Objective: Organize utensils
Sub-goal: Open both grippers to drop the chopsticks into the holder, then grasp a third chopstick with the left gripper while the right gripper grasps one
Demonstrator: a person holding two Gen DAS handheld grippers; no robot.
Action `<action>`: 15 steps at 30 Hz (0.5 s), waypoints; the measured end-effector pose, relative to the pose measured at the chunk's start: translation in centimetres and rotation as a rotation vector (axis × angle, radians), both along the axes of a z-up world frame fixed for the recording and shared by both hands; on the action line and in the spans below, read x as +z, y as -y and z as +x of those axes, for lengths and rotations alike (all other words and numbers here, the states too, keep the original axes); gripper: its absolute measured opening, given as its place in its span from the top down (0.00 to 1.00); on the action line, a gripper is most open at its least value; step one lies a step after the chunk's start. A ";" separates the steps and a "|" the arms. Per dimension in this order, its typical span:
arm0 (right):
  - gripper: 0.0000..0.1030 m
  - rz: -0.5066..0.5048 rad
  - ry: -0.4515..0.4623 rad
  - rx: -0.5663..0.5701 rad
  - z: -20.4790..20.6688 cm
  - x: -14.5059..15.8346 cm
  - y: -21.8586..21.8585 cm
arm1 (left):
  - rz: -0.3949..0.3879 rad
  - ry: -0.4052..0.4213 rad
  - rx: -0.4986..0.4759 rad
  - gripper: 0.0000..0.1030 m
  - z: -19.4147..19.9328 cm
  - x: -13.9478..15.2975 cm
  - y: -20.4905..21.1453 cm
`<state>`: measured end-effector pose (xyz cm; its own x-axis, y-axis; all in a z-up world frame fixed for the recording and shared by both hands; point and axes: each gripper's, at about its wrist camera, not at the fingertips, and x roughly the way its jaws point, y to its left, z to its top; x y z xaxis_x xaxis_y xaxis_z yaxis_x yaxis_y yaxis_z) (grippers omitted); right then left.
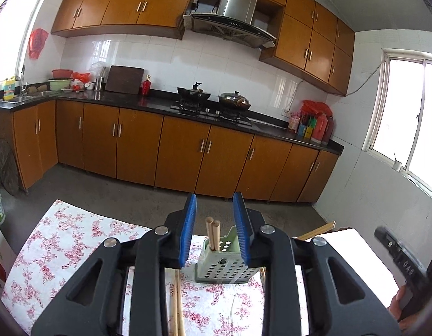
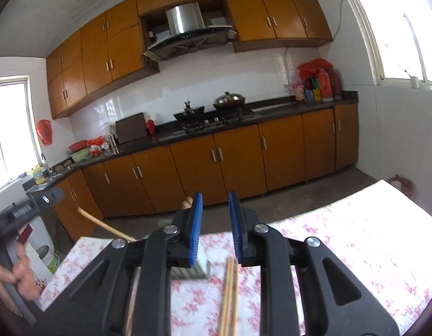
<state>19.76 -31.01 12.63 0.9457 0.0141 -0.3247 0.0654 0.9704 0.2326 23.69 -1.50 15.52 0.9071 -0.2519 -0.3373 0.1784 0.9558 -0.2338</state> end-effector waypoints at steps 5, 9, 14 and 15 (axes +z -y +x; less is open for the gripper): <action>0.80 0.001 -0.186 -0.025 -0.3 -6.3 1.8 | 0.056 -0.023 0.026 0.73 -2.4 -2.6 -1.9; 0.80 0.030 -0.359 0.012 1.0 -12.7 1.6 | 0.116 -0.119 0.058 0.73 -2.6 -7.2 -3.3; 0.80 0.057 -0.491 0.089 2.4 -18.0 -0.5 | 0.131 -0.285 0.097 0.73 -1.8 -13.7 -5.4; 0.80 0.044 -0.505 0.098 2.6 -18.7 -1.1 | 0.121 -0.315 0.099 0.73 -1.7 -14.7 -5.8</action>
